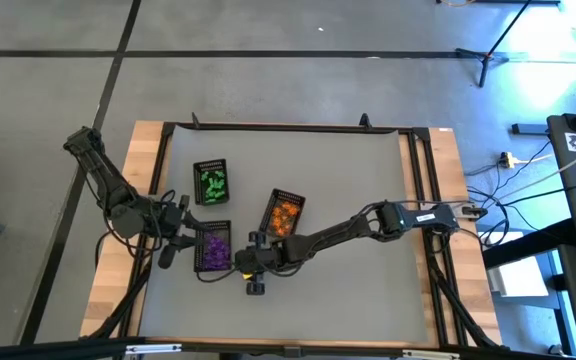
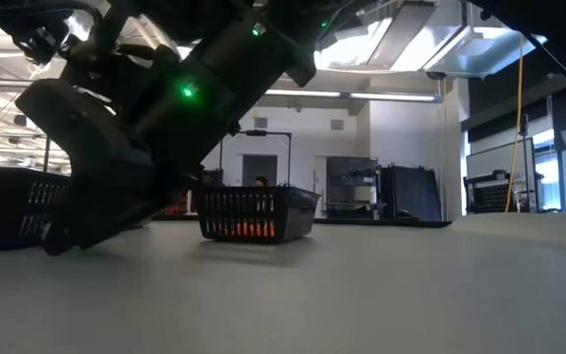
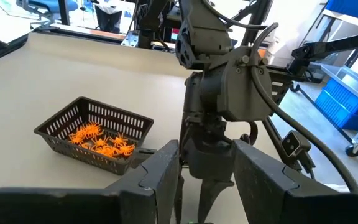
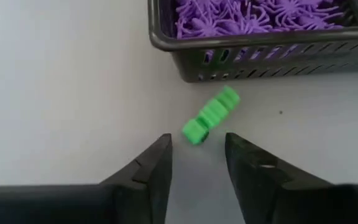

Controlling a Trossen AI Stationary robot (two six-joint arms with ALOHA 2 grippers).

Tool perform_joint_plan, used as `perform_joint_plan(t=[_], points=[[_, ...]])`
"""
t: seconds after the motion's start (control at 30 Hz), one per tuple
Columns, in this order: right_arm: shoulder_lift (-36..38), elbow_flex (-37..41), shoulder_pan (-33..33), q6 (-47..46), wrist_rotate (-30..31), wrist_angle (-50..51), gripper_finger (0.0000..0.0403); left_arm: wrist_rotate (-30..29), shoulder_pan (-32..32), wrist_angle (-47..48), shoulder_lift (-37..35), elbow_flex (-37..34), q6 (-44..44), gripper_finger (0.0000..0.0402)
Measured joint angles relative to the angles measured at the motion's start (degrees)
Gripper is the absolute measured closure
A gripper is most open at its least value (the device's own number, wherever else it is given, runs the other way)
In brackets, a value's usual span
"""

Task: Sort Halloween decoration
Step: Put the green alien toy into the top left black basket

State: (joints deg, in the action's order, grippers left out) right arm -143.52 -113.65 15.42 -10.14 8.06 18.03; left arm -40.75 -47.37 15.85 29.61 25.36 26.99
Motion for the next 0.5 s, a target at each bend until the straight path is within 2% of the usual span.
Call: perform_joint_plan(t=[0.3,0.5], points=[[-0.2,0.1,-0.1,-3.2,-0.1,-1.9,0.0336,0.2,0.0,0.0,0.0,0.0,0.0,0.0262],[-0.2,0.1,-0.1,-7.9,-0.2,-1.7,0.0333,0.2,0.0,0.0,0.0,0.0,0.0,0.0262]])
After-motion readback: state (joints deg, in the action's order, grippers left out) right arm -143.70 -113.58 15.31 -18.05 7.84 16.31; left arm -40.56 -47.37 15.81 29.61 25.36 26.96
